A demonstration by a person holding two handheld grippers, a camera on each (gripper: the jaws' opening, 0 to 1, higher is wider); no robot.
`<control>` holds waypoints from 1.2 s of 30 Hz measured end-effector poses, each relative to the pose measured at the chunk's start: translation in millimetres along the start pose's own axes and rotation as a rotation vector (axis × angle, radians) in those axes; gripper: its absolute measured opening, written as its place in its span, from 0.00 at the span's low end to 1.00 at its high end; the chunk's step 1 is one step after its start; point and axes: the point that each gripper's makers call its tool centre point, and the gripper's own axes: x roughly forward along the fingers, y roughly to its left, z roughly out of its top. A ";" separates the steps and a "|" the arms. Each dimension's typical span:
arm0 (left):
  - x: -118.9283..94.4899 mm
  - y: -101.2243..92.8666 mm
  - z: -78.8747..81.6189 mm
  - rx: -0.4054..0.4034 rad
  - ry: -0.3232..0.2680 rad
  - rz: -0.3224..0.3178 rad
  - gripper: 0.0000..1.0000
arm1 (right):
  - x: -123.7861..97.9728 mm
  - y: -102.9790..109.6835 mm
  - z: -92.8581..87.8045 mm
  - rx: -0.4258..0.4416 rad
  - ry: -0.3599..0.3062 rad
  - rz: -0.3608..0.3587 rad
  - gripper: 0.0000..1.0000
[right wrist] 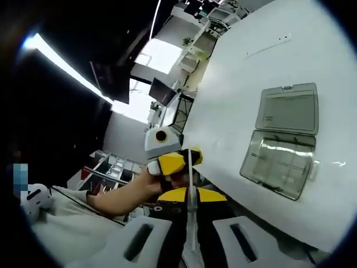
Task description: Insert the divider into the dual guide fixture by aligning both edges with the guide slots and pushing it downward to the bottom, including one-sided entry, uneven engagement, binding, and posture correction.
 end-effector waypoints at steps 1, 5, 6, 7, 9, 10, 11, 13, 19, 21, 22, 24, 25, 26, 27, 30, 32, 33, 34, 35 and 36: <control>-1.2 0.0 0.1 0.010 0.003 0.003 0.07 | 1.1 -2.8 0.0 0.012 0.004 -0.014 0.00; -6.8 5.0 -5.1 0.099 0.032 0.047 0.08 | 4.1 -17.5 2.0 0.047 0.005 -0.085 0.00; -7.4 6.8 -6.0 0.121 0.039 0.062 0.09 | 5.2 -22.1 1.8 0.056 0.008 -0.105 0.00; -8.3 10.7 -6.6 0.176 0.051 0.087 0.10 | 5.8 -25.5 2.2 0.067 0.009 -0.121 0.00; -8.7 10.3 -9.6 0.234 0.071 0.097 0.11 | 5.9 -38.3 0.9 0.076 0.028 -0.187 0.00; -9.1 11.8 -11.6 0.252 0.085 0.113 0.12 | 6.1 -43.6 1.2 0.073 0.032 -0.214 0.00; -10.0 14.3 -13.4 0.311 0.105 0.138 0.14 | 7.9 -46.0 1.4 0.091 0.032 -0.229 0.00; -11.8 13.0 -15.4 0.326 0.107 0.149 0.15 | 9.0 -52.6 2.0 0.108 0.034 -0.272 0.00; -17.4 22.4 -27.6 0.466 0.192 0.220 0.22 | 12.0 -79.6 2.2 0.121 0.065 -0.441 0.00; -17.4 22.0 -32.2 0.475 0.205 0.224 0.27 | 12.6 -88.8 2.5 0.146 0.084 -0.488 0.00; -18.7 24.2 -33.3 0.498 0.213 0.238 0.29 | 13.4 -91.7 3.5 0.147 0.090 -0.497 0.00; -20.0 26.4 -35.0 0.529 0.222 0.251 0.30 | 14.1 -98.4 5.1 0.160 0.105 -0.536 0.00; -20.6 25.8 -35.8 0.534 0.220 0.253 0.31 | 13.8 -103.3 6.3 0.162 0.111 -0.566 0.00; -21.5 26.6 -36.0 0.544 0.223 0.260 0.31 | 14.5 -105.6 7.3 0.163 0.114 -0.577 0.00; -22.3 27.2 -35.8 0.561 0.228 0.267 0.32 | 15.1 -107.4 7.5 0.170 0.118 -0.589 0.00; -24.3 28.5 -36.5 0.596 0.241 0.284 0.34 | 15.5 -115.1 6.8 0.177 0.144 -0.652 0.00; -25.5 28.8 -36.4 0.621 0.248 0.296 0.36 | 18.3 -115.8 6.1 0.169 0.152 -0.664 0.00; -25.9 29.4 -36.6 0.627 0.252 0.300 0.36 | 18.5 -117.2 4.5 0.182 0.162 -0.675 0.00; -26.5 29.7 -37.0 0.633 0.254 0.303 0.36 | 19.1 -118.4 4.2 0.191 0.158 -0.690 0.00; -26.9 29.5 -37.2 0.636 0.256 0.305 0.36 | 19.2 -120.2 4.2 0.187 0.163 -0.701 0.00; -27.3 29.5 -37.3 0.637 0.255 0.306 0.36 | 19.2 -121.8 3.8 0.185 0.170 -0.711 0.00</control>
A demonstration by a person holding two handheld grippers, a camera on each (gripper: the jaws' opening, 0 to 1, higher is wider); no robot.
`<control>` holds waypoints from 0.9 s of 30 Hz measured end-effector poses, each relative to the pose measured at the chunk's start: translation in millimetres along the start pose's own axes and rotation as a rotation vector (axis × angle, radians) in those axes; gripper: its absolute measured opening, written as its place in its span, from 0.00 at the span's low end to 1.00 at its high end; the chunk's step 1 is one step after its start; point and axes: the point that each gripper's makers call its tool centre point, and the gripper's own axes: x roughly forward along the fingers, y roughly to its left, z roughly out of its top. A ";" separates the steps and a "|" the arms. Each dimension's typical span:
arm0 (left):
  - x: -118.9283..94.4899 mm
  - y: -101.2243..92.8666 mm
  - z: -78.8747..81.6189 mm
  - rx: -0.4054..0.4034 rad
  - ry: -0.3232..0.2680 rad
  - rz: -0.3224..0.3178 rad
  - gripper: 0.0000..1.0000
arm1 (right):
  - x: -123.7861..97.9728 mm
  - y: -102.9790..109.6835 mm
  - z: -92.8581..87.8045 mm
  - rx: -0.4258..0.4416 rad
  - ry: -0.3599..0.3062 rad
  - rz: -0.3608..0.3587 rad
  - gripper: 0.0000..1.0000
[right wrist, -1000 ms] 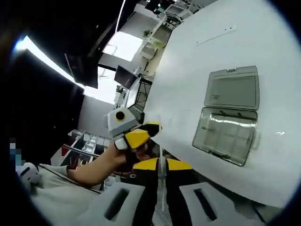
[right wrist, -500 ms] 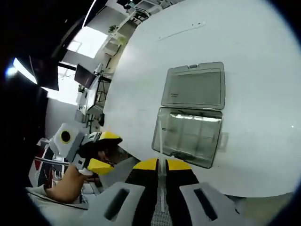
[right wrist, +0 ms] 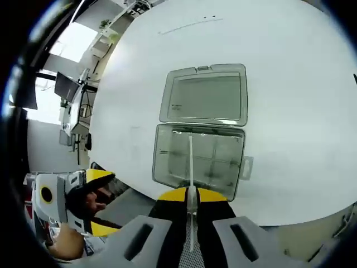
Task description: Insert the divider into the dual guide fixture by aligning both edges with the guide slots and pushing it downward to the bottom, including one-sided entry, uneven engagement, binding, and posture correction.
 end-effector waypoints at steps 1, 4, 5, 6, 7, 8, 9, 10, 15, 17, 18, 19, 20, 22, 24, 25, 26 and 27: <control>-0.5 1.0 -0.2 0.000 -0.002 0.004 0.36 | 1.9 -0.9 0.2 0.006 0.006 -0.009 0.00; -1.6 2.4 -3.1 0.015 0.008 0.018 0.37 | 4.9 -1.0 -0.3 0.020 0.014 -0.027 0.00; -2.5 1.2 -3.9 0.023 0.013 0.021 0.37 | 6.5 -0.5 0.4 0.018 0.014 -0.030 0.00; -2.9 1.1 -4.6 0.029 0.017 0.024 0.38 | 7.3 0.1 -0.6 0.016 0.020 -0.035 0.00; -3.2 1.1 -5.4 0.033 0.020 0.026 0.39 | 7.9 -0.9 -0.4 0.018 0.021 -0.043 0.00; -3.3 1.5 -7.0 0.038 0.026 0.029 0.40 | 9.1 -1.8 1.1 0.016 0.019 -0.052 0.00; -3.1 2.1 -8.3 0.041 0.030 0.031 0.41 | 10.5 -2.9 0.8 0.022 0.025 -0.060 0.00; -3.4 2.6 -10.2 0.047 0.038 0.036 0.41 | 11.2 -2.8 -0.1 0.030 0.032 -0.061 0.00; -5.5 3.0 -14.2 0.068 0.057 0.050 0.44 | 14.7 -2.1 0.7 0.024 0.036 -0.075 0.00; -6.1 3.6 -16.8 0.072 0.068 0.058 0.46 | 16.8 -3.7 1.4 0.026 0.042 -0.087 0.00; -6.3 3.9 -17.6 0.075 0.072 0.062 0.48 | 17.8 -4.6 2.2 0.029 0.041 -0.090 0.00; -6.5 4.0 -18.1 0.079 0.075 0.066 0.49 | 18.2 -5.1 2.3 0.033 0.042 -0.091 0.00; -6.7 4.0 -18.7 0.084 0.078 0.070 0.50 | 19.2 -5.3 2.2 0.036 0.045 -0.093 0.00; -6.8 3.8 -19.6 0.088 0.082 0.072 0.52 | 19.7 -5.3 1.6 0.042 0.045 -0.096 0.00; -7.5 3.5 -20.4 0.090 0.084 0.074 0.52 | 19.9 -5.4 -0.2 0.051 0.048 -0.100 0.00; -7.8 3.5 -20.9 0.090 0.084 0.074 0.52 | 20.2 -6.3 0.0 0.055 0.048 -0.104 0.00; -8.1 3.7 -21.3 0.090 0.085 0.076 0.52 | 21.2 -7.0 1.0 0.055 0.049 -0.103 0.00; -8.8 4.2 -21.8 0.089 0.086 0.077 0.52 | 21.9 -7.3 0.9 0.056 0.051 -0.103 0.00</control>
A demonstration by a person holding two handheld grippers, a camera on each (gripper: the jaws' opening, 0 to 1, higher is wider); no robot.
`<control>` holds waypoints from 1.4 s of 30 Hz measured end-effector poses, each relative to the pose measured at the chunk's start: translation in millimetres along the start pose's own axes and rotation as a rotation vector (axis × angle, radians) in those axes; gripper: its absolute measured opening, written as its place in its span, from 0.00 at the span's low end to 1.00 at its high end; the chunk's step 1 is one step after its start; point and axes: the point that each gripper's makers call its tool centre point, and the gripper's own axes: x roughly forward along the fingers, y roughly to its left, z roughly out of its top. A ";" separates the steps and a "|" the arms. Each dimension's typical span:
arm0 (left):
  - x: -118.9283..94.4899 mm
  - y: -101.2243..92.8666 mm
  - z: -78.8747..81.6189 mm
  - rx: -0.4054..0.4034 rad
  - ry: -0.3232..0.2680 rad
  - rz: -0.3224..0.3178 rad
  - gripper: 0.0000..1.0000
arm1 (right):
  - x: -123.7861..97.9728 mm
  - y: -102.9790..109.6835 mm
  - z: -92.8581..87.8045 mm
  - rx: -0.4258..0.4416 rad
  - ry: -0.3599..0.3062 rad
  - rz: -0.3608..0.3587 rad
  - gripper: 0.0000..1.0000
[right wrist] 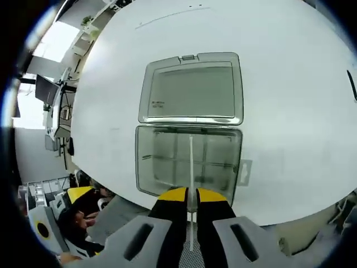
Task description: Insert the divider into the dual guide fixture by aligning both edges with the guide slots and pushing it downward to the bottom, including one-sided entry, uneven engagement, binding, and posture correction.
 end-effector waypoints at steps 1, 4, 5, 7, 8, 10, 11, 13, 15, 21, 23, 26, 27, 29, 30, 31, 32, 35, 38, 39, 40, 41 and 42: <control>-0.4 0.3 -0.1 -0.002 0.000 0.001 0.52 | 0.4 -0.3 0.0 0.000 0.001 -0.002 0.00; -1.6 1.3 -1.2 -0.006 0.000 0.005 0.52 | 2.6 -1.3 1.6 0.001 0.003 -0.005 0.00; -1.8 1.6 -1.7 -0.007 0.000 0.005 0.52 | 3.3 -1.7 2.1 0.000 0.003 -0.005 0.00; -2.6 1.9 -2.9 -0.011 0.001 0.006 0.52 | 7.6 -3.0 3.7 0.005 0.010 -0.006 0.00; -3.8 1.9 -4.9 -0.015 0.002 0.008 0.52 | 7.9 -3.1 4.0 0.004 0.009 -0.007 0.00; -3.9 2.9 -7.1 -0.018 0.005 0.008 0.52 | 10.6 -3.8 6.6 0.003 0.009 -0.007 0.00; -4.3 2.9 -7.7 -0.019 0.006 0.008 0.52 | 11.7 -4.3 7.1 0.006 0.011 -0.008 0.00; -5.3 3.5 -8.4 -0.022 0.006 0.011 0.52 | 13.3 -5.2 7.0 0.006 0.012 -0.014 0.00; -5.8 4.3 -9.0 -0.024 0.008 0.012 0.52 | 15.7 -6.3 7.9 0.013 0.015 -0.013 0.00; -6.5 8.6 -10.5 -0.030 0.009 0.019 0.52 | 17.5 -6.8 8.5 0.012 0.014 -0.017 0.00; -6.4 8.7 -10.6 -0.033 0.008 0.018 0.52 | 19.2 -8.2 10.3 0.015 0.015 -0.019 0.00; -6.0 9.3 -11.4 -0.034 0.011 0.017 0.52 | 20.9 -10.5 12.6 0.013 0.012 -0.027 0.00; -5.9 9.3 -11.3 -0.035 0.012 0.018 0.52 | 22.0 -11.3 12.2 0.018 0.017 -0.027 0.00; -5.7 9.8 -11.4 -0.036 0.012 0.017 0.52 | 23.0 -11.5 12.5 0.017 0.019 -0.025 0.00; -5.6 10.5 -11.4 -0.036 0.012 0.018 0.52 | 23.8 -12.7 13.7 0.018 0.018 -0.028 0.00; -5.5 11.1 -11.6 -0.037 0.012 0.018 0.52 | 24.6 -13.3 14.0 0.020 0.020 -0.028 0.00; -5.2 11.8 -11.9 -0.039 0.013 0.018 0.52 | 25.9 -13.7 14.7 0.023 0.021 -0.024 0.00; -4.8 12.6 -11.7 -0.040 0.014 0.018 0.52 | 27.1 -15.1 14.5 0.026 0.025 -0.028 0.00; -3.7 13.6 -12.6 -0.039 0.019 0.017 0.52 | 29.7 -16.2 17.8 0.023 0.027 -0.027 0.00; -2.9 14.1 -12.6 -0.039 0.019 0.016 0.52 | 30.2 -16.1 17.6 0.026 0.033 -0.026 0.00; -2.6 14.5 -12.7 -0.039 0.021 0.016 0.52 | 30.2 -14.8 16.3 0.028 0.035 -0.023 0.00; -2.5 14.4 -12.4 -0.039 0.021 0.015 0.52 | 30.7 -14.6 15.5 0.025 0.037 -0.024 0.00; -2.4 14.4 -12.4 -0.040 0.022 0.015 0.52 | 31.0 -14.3 14.6 0.024 0.038 -0.025 0.00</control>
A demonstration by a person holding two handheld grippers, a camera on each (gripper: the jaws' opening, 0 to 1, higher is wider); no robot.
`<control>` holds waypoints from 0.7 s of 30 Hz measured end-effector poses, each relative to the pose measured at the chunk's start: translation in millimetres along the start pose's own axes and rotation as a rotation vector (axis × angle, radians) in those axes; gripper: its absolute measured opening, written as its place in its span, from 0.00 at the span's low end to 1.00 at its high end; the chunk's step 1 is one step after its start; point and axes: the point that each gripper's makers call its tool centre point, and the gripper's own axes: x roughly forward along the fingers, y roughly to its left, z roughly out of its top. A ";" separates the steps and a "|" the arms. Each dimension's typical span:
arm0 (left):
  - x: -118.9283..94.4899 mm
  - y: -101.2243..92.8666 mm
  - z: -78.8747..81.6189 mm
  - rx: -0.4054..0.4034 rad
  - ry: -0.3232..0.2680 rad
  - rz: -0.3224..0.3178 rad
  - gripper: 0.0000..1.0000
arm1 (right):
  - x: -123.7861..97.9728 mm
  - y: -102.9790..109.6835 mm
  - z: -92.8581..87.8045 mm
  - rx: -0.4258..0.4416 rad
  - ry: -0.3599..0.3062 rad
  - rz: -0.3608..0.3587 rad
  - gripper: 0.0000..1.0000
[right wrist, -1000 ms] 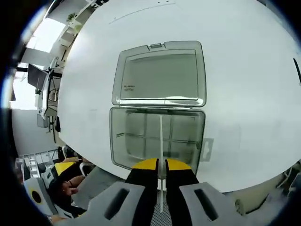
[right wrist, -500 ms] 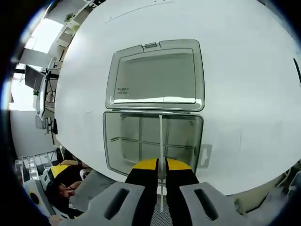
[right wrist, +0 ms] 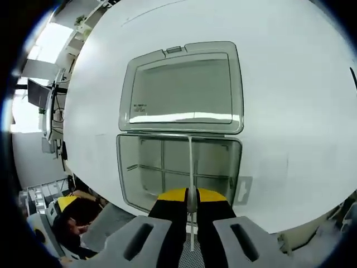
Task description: Insert the divider into the dual guide fixture by aligning both edges with the guide slots and pushing it downward to the bottom, including one-sided entry, uneven engagement, binding, and posture correction.
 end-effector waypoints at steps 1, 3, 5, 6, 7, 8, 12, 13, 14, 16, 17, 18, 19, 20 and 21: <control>0.5 0.7 -0.2 0.000 0.001 0.001 0.52 | 0.3 0.5 -0.6 0.001 0.002 0.002 0.00; 1.1 1.3 -0.4 -0.001 0.002 0.000 0.52 | 1.5 -0.3 -0.8 0.007 0.003 -0.002 0.00; 1.9 1.7 -0.8 0.000 0.005 -0.001 0.52 | 2.0 -0.6 -2.2 0.007 0.006 -0.005 0.00; 2.3 2.0 -1.0 0.000 0.006 -0.002 0.52 | 2.6 -1.1 -1.5 0.010 0.007 -0.004 0.00; 2.8 2.3 -1.2 0.000 0.007 -0.002 0.52 | 3.2 -1.0 -1.3 0.009 0.008 -0.003 0.00; 3.4 2.5 -1.5 -0.001 0.008 -0.002 0.52 | 3.9 -1.1 -1.1 0.008 0.009 -0.003 0.00; 4.3 0.8 -1.2 0.000 0.010 -0.005 0.52 | 5.1 -2.6 0.1 0.017 0.011 -0.011 0.00; 4.5 0.5 -1.0 0.000 0.010 -0.006 0.52 | 5.1 -1.9 0.0 0.019 0.013 -0.008 0.00; 4.6 0.3 -0.9 0.001 0.010 -0.006 0.52 | 4.2 -0.9 -0.9 0.026 0.014 -0.008 0.00; 5.2 0.4 -0.4 0.001 0.008 -0.007 0.52 | 3.1 0.1 -1.8 0.024 0.017 -0.011 0.00; 5.2 0.4 0.2 0.003 0.007 -0.007 0.52 | 2.7 0.2 -2.3 0.025 0.018 -0.013 0.00; 5.2 0.5 0.4 0.003 0.007 -0.007 0.52 | 2.8 0.4 -2.2 0.028 0.019 -0.013 0.00; 4.9 0.3 1.1 0.003 0.005 -0.007 0.52 | 3.1 0.8 -1.8 0.032 0.019 -0.013 0.00; 4.6 0.3 1.5 0.003 0.005 -0.007 0.52 | 3.4 0.1 -1.1 0.029 0.019 -0.016 0.00; 4.4 0.6 1.7 0.003 0.003 -0.005 0.52 | 3.4 0.2 -0.9 0.031 0.019 -0.015 0.00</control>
